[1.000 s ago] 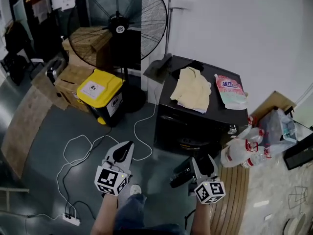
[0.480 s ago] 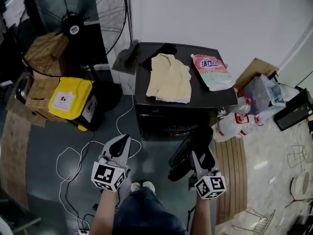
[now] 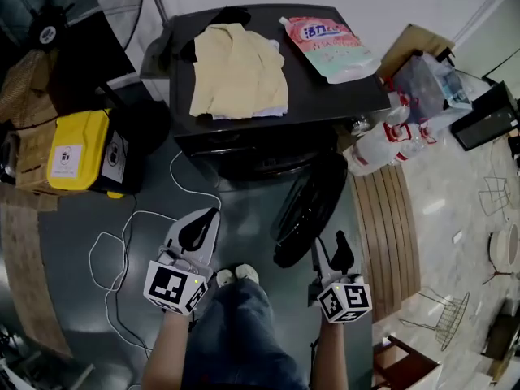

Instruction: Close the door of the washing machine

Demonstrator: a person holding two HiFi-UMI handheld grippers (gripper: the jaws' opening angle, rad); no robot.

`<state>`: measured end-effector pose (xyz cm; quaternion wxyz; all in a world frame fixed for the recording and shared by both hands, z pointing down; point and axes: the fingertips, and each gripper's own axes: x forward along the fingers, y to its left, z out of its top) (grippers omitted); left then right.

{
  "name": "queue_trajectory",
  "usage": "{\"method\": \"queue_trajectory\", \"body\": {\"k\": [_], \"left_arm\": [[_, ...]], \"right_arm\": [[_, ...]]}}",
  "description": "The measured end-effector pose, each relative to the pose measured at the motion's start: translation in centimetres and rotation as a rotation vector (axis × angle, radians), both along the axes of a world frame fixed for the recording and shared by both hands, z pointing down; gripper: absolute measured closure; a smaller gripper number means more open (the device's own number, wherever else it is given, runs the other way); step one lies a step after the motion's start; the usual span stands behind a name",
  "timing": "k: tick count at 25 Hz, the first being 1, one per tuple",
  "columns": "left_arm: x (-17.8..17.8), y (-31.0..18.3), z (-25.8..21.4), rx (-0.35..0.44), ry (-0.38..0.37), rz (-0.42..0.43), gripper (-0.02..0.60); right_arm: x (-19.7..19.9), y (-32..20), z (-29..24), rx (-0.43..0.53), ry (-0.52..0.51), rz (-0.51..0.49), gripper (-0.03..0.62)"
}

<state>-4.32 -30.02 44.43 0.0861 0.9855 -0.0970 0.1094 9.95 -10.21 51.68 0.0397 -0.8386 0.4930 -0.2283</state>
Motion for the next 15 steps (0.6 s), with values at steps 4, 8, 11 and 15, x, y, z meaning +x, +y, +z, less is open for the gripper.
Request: {"method": "queue_trajectory", "body": {"k": [4, 8, 11, 15], "left_arm": [[1.3, 1.6, 5.7, -0.018, -0.016, 0.039, 0.581], [1.5, 3.0, 11.4, -0.031, -0.028, 0.056, 0.581], [1.1, 3.7, 14.5, -0.048, -0.039, 0.058, 0.581], [0.5, 4.2, 16.7, -0.060, -0.053, 0.060, 0.581]], "right_arm": [[-2.1, 2.4, 7.8, -0.053, -0.071, 0.042, 0.330], [-5.2, 4.4, 15.4, -0.104, -0.132, 0.095, 0.332], [-7.1, 5.3, 19.7, -0.152, -0.163, 0.129, 0.346], [-7.7, 5.2, 23.0, -0.198, -0.173, 0.164, 0.385]]}}
